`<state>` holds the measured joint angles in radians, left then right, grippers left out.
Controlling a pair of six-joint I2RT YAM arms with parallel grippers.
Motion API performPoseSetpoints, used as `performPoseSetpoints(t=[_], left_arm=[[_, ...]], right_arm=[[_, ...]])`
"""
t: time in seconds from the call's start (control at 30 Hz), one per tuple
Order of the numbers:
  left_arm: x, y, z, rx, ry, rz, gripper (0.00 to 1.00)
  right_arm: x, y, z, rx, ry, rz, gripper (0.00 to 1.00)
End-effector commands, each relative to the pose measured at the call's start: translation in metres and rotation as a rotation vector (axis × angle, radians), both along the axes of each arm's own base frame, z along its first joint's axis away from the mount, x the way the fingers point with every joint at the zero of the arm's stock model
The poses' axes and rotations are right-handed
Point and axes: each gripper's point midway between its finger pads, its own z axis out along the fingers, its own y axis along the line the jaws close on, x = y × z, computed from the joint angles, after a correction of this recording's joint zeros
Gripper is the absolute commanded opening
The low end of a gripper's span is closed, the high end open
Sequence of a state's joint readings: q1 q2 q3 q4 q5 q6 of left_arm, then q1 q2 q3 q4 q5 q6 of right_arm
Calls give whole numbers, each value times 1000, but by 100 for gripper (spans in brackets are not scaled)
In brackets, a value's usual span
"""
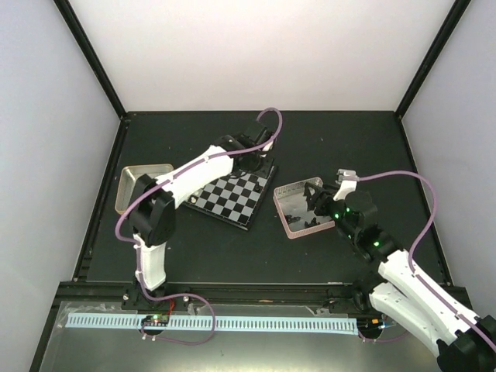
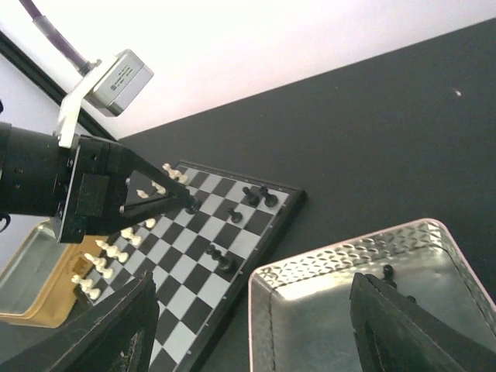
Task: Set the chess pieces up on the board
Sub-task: Place the chess piece on the chessboard.
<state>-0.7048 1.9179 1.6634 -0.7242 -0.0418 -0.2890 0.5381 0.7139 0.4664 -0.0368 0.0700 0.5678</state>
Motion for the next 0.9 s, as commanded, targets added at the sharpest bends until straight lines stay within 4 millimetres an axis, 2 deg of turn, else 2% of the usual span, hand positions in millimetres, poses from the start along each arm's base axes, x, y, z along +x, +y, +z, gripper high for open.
performPoseSetpoints(t=[0.0,0.37,0.63,0.87], left_arm=[[11,2,-11,117,-11,-28,2],[16,-4,-58,195,71,-63,2],[21,-1,-75,221,85,-55,2],[24,-2,-84,232,87,-64,2]], right_arm=[[4,-10,-14,-16,36,-67,68],[9,-1,-29,-28,87,-45,68],[9,0,-33,-30,100,-44,68],[9,1,-29,-41,102,-33,68]])
